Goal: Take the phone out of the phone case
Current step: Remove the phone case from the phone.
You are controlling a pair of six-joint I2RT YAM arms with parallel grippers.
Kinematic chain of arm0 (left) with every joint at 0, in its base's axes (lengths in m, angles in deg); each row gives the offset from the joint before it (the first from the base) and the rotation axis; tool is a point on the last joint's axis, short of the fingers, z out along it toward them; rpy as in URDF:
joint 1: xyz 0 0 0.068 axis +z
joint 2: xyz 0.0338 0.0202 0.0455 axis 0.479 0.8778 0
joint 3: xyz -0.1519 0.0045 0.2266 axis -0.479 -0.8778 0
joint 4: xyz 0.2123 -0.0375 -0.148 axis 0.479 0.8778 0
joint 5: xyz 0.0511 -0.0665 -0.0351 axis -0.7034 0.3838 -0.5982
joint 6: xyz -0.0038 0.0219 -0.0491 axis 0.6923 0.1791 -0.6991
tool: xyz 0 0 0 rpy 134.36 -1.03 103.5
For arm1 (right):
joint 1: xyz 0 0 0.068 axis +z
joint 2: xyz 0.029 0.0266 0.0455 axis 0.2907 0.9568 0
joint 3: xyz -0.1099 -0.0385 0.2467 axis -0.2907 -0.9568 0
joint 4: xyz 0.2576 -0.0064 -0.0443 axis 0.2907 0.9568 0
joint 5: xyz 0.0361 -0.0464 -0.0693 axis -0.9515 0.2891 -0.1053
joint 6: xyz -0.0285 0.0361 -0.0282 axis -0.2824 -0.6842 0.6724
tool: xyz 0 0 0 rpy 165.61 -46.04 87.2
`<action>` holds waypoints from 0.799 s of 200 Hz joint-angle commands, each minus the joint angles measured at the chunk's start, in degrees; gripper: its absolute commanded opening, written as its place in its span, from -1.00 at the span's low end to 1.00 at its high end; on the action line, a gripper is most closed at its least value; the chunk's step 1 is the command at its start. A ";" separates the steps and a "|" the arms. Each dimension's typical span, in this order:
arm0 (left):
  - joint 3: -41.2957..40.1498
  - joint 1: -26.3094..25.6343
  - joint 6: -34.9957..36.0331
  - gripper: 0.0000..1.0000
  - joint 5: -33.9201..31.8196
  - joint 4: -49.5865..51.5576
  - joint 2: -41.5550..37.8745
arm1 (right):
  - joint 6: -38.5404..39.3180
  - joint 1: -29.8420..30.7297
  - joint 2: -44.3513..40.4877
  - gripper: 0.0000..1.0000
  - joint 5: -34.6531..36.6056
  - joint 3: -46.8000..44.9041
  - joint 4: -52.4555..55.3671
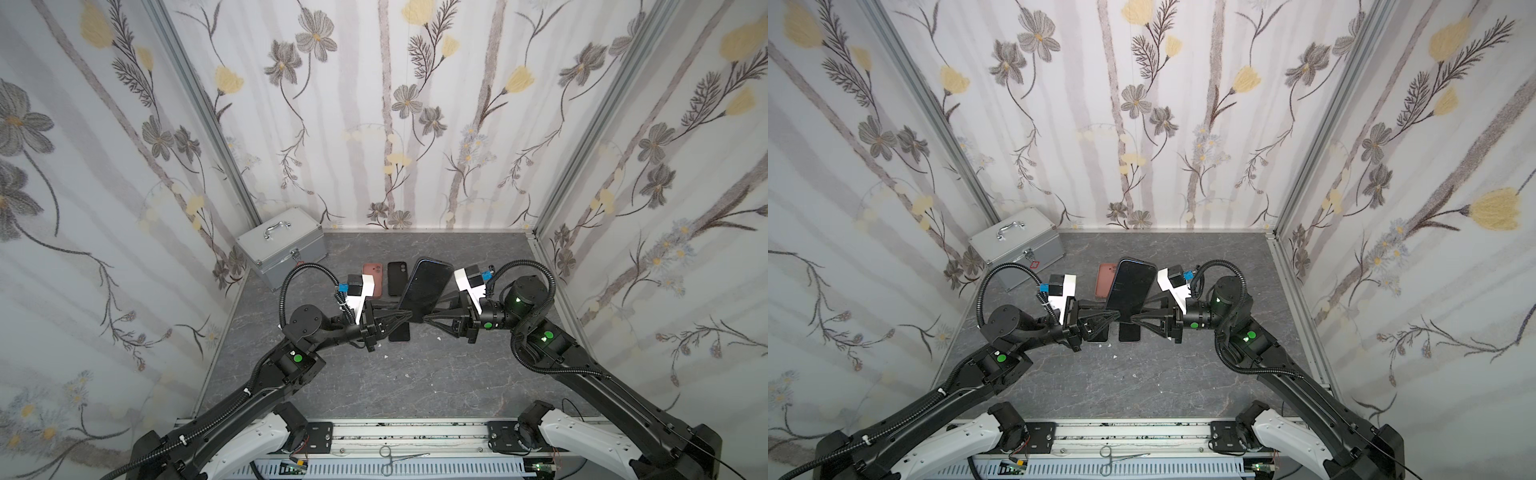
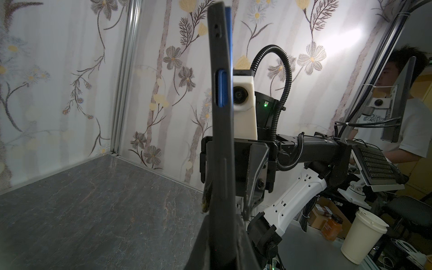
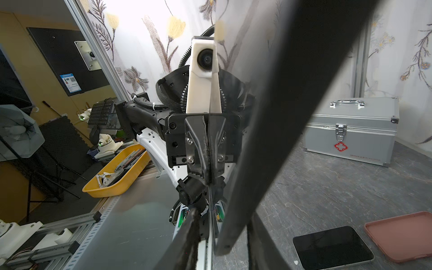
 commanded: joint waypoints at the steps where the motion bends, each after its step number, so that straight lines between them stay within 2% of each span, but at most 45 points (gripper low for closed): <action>1: -0.05 0.07 -0.60 -1.00 1.69 -5.69 0.03 | -0.25 0.30 0.54 -0.33 -0.91 0.88 -2.16; 82: 0.01 0.07 -0.37 -1.00 1.93 -6.10 0.15 | 0.36 1.01 1.64 -0.38 -0.71 1.08 -0.24; 160: -0.43 0.08 -0.43 -1.00 2.44 -6.10 0.30 | -0.84 1.17 1.78 -0.58 -0.57 1.76 -0.99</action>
